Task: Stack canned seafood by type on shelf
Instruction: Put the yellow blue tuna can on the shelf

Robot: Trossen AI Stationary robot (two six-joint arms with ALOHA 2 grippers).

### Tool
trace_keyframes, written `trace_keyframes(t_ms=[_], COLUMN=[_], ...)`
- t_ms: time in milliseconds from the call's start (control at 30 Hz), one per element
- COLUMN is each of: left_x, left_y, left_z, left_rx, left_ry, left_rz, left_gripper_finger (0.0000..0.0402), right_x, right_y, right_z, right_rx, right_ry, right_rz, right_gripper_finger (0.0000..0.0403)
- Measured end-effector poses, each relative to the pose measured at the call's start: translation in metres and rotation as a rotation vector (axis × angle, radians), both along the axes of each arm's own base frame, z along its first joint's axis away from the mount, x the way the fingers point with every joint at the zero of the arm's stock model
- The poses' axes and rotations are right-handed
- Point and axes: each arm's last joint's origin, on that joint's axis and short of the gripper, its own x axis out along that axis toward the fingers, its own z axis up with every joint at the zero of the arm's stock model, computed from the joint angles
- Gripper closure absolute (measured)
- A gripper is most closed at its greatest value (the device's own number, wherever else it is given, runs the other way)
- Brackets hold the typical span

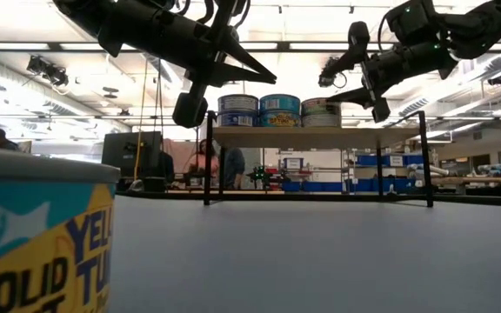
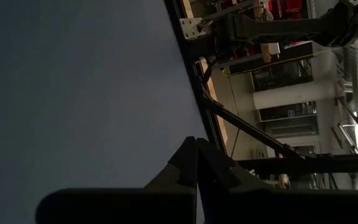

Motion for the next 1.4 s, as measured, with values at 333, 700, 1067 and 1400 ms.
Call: trace_keyframes(t_ms=[333,700,1067,1400], left_x=[0.000,-0.002,-0.002,-0.021], left_y=[0.000,-0.001,0.000,-0.027], left_z=[0.000,-0.005,-0.005,-0.001], left_rx=[-0.002,-0.004,0.028,0.097], left_ry=[0.002,0.055,0.061,0.175], left_rz=[-0.016,-0.036,-0.027,-0.179], left_gripper_finger=[0.0396,0.0396,0.0396,0.0400], right_x=[0.002,0.006,0.013,0.010], right_y=[0.026,0.032,0.030,0.117], right_z=[-0.008,-0.002,0.023,0.019], right_rx=[-0.098,-0.591,-0.810,-0.824], right_ry=[0.113,0.389,0.616,0.549], right_rz=[0.312,0.315,0.346,0.829], right_gripper_finger=[0.0179,0.0391,0.0401,0.0402])
